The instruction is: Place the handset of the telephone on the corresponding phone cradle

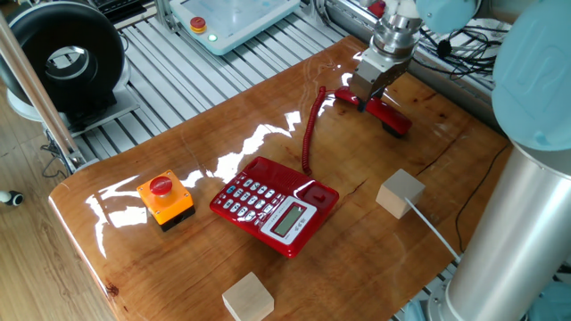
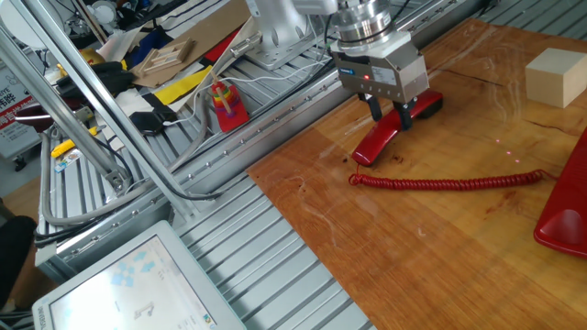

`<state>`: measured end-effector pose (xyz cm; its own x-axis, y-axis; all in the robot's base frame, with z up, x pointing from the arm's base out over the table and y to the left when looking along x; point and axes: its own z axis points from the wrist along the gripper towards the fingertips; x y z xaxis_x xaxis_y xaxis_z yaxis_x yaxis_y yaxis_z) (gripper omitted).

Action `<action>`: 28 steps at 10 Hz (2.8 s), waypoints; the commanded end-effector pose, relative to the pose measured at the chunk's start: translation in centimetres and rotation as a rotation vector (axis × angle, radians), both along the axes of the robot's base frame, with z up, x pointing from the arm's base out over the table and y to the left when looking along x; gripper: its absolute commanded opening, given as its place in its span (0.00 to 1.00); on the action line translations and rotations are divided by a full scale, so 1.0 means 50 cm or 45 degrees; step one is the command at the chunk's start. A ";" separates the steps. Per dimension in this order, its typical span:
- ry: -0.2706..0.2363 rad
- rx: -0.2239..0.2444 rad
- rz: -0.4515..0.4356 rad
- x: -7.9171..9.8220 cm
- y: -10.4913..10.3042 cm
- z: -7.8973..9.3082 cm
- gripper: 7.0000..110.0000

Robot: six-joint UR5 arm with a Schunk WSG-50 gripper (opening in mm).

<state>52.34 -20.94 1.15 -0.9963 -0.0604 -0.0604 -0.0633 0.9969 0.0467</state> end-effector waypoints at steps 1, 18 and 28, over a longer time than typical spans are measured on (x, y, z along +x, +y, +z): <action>0.001 -0.015 -0.020 -0.001 -0.009 -0.008 0.57; -0.141 -0.011 0.050 0.058 -0.004 0.000 0.79; -0.128 -0.003 -0.022 0.055 -0.004 -0.001 0.57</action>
<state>54.96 -21.01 0.98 -0.9847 -0.0786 -0.1555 -0.0845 0.9959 0.0315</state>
